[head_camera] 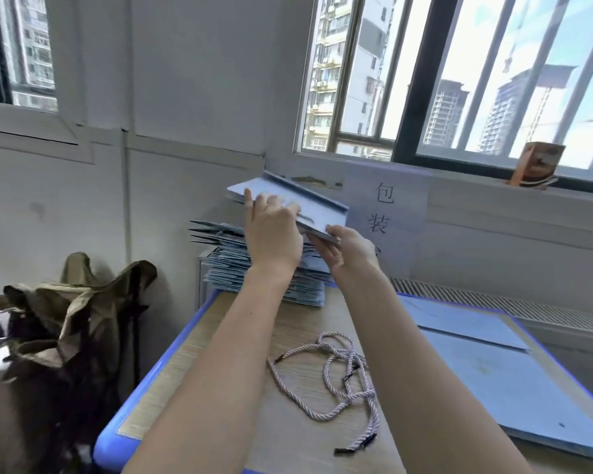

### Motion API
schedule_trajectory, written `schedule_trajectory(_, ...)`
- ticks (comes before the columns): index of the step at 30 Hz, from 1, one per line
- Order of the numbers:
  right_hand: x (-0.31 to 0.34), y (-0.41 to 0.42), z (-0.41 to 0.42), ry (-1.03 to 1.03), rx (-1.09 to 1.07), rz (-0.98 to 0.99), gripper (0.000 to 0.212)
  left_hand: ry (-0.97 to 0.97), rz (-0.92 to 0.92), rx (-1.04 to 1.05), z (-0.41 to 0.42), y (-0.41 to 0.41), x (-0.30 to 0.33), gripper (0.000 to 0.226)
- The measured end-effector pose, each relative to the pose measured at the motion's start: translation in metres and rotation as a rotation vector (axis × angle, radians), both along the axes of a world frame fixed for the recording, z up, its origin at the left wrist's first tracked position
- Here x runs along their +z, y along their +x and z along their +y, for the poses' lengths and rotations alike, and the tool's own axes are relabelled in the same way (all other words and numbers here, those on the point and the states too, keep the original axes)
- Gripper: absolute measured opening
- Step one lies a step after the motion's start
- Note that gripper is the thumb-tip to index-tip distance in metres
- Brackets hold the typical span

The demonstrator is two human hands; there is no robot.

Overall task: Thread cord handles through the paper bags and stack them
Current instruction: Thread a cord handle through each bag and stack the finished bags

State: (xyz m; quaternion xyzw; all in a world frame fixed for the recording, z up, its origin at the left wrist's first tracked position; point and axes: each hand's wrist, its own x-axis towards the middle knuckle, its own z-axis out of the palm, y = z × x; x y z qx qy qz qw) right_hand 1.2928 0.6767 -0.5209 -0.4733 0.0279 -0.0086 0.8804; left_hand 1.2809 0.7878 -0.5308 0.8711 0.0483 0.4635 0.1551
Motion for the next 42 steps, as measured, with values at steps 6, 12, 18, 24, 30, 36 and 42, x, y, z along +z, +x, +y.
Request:
schedule_trajectory(6,-0.037,0.013,0.004,-0.730,0.014,-0.099,0.025,-0.069,0.424,0.117,0.012,0.007,-0.011,0.022)
schedule_trajectory(12,-0.032,0.007,-0.020,-0.811,-0.084,-0.159,0.016,0.020,0.499,0.206,-0.008,-0.001,-0.006,0.033)
schedule_trajectory(18,-0.034,-0.002,-0.027,-0.737,-0.035,-0.224,0.015,-0.026,0.205,-0.037,-0.023,-0.005,-0.007,0.025)
schedule_trajectory(24,-0.033,-0.004,-0.074,-0.965,-0.146,-0.229,0.019,0.110,0.234,-0.431,-0.047,-0.008,-0.010,0.027)
schedule_trajectory(30,-0.050,-0.034,-0.126,-1.436,0.323,-0.303,0.008,0.200,0.354,-0.595,-0.073,-0.014,-0.016,0.024)
schedule_trajectory(36,-0.063,-0.051,-0.124,-1.629,0.480,-0.391,0.012,0.191,0.471,-0.642,-0.080,-0.013,-0.029,0.021)
schedule_trajectory(42,-0.062,-0.045,-0.139,-1.529,0.257,-0.355,0.007,0.148,0.489,-0.667,-0.081,-0.009,-0.034,0.021)
